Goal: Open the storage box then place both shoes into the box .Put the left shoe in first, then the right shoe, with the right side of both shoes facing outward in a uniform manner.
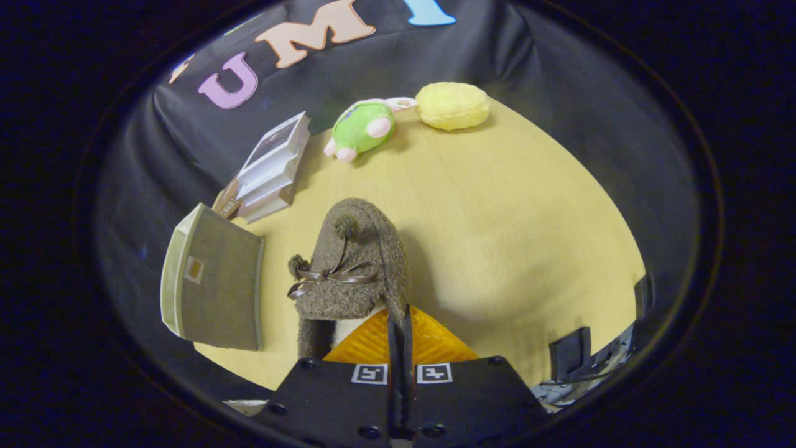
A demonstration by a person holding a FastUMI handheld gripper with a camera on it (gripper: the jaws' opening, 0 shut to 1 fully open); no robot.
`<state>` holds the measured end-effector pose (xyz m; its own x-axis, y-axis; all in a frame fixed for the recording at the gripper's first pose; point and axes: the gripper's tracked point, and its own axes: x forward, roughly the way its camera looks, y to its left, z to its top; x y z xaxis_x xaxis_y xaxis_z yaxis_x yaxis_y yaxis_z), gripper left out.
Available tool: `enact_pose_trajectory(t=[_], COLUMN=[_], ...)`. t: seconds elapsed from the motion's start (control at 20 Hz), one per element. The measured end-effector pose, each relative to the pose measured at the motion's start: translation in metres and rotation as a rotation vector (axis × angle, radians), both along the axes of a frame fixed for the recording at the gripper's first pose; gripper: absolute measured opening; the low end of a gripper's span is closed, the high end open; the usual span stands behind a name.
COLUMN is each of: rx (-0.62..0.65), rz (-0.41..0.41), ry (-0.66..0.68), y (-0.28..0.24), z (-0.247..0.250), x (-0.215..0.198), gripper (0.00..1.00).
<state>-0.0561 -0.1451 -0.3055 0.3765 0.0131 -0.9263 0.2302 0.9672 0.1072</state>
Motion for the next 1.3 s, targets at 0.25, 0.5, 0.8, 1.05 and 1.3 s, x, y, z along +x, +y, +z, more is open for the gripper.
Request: enact_pose_trajectory(t=[0.25,0.5,0.8,1.05,1.3], rx=[0.033,0.08,0.167,0.223,0.221], rz=[0.006,0.045,0.104,0.154,0.184], ry=[-0.046,-0.081,-0.131,-0.164,-0.143], y=[0.05,0.109,0.192,0.258,0.304], z=[0.027,0.053,0.083,0.094,0.076], x=[0.016,0.032,0.05,0.064,0.064], gripper=[0.04,0.04,0.03,0.03,0.03])
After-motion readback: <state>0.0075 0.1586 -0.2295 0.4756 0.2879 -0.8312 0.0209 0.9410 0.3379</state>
